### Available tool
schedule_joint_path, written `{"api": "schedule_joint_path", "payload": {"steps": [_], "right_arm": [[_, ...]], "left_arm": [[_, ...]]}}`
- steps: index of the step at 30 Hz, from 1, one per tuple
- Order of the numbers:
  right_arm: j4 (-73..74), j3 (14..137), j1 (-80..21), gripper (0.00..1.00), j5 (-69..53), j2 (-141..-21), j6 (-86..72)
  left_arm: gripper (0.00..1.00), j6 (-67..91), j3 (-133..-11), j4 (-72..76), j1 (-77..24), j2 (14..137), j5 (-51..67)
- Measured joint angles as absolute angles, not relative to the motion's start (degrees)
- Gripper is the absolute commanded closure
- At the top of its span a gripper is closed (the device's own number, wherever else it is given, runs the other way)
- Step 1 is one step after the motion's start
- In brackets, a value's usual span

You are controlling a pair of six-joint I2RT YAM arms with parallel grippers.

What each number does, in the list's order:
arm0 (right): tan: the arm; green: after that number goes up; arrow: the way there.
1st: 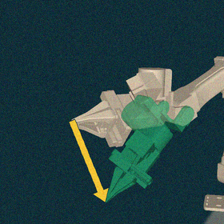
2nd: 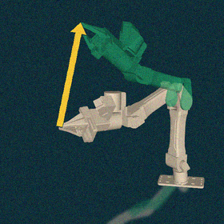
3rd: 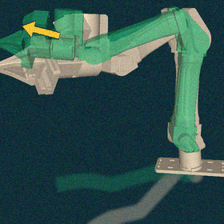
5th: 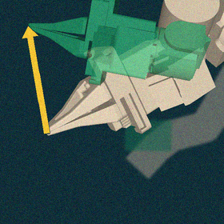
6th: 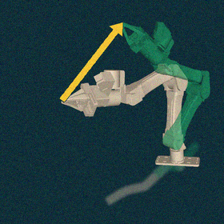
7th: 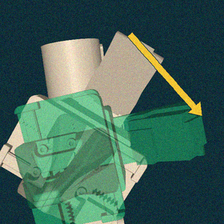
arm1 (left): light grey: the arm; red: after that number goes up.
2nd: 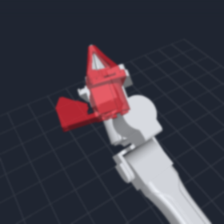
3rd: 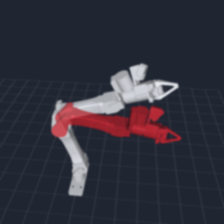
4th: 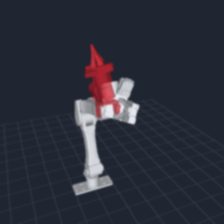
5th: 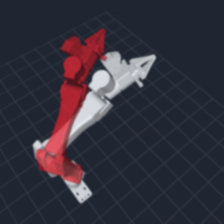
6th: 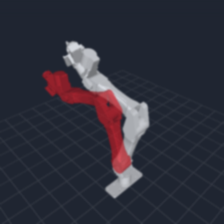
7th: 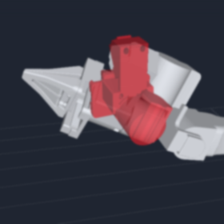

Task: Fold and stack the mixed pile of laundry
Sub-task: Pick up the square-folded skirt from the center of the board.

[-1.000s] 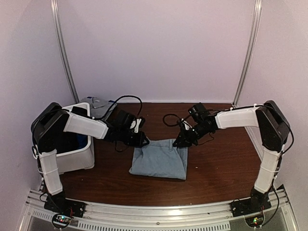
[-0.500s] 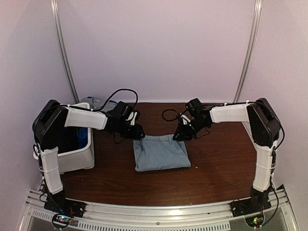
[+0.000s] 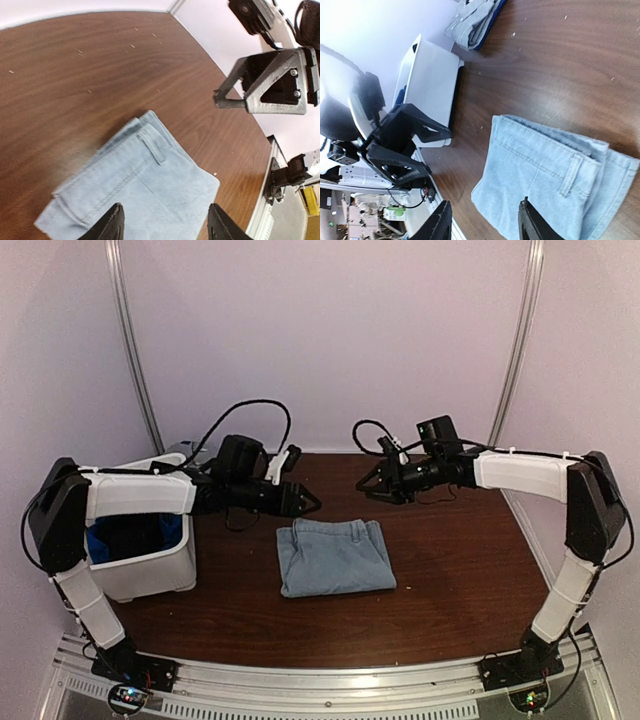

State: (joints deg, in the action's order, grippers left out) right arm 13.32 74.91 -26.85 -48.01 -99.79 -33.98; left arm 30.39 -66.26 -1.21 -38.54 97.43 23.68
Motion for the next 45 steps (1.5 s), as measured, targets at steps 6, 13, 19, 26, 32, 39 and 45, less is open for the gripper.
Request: {"api": "schedule_joint_path", "payload": {"steps": [6, 13, 19, 26, 32, 39, 45], "right_arm": [[1.65, 68.27, -29.3, 0.59, -55.0, -107.07, -42.92], [-2.5, 66.35, -28.14, 0.65, -55.61, -118.45, -44.6], [-0.03, 65.52, -25.32, 0.66, -54.54, -118.69, -40.05], [5.76, 63.44, -21.3, 0.66, -51.18, -114.98, -35.83], [11.75, 63.55, -19.94, 0.62, -46.76, -111.63, -33.32], [17.72, 68.82, -19.94, 0.59, -44.84, -108.64, -30.98], [20.56, 71.72, -19.99, 0.59, -44.69, -106.02, -29.43]], "left_arm": [[0.49, 37.67, -64.07, 6.24, -43.13, 108.42, 28.4], [0.45, 40.18, -65.56, 2.33, -41.21, 115.0, 25.54], [0.31, 35.38, -72.05, -7.03, -39.42, 114.98, 20.91], [0.26, 29.36, -78.46, -18.94, -35.99, 110.24, 11.92], [0.25, 28.47, -77.87, -24.1, -28.62, 105.8, 6.85], [0.17, 30.68, -71.0, -38.24, -28.6, 101.89, -5.85], [0.15, 35.64, -64.93, -47.75, -27.64, 92.09, -14.24]]}}
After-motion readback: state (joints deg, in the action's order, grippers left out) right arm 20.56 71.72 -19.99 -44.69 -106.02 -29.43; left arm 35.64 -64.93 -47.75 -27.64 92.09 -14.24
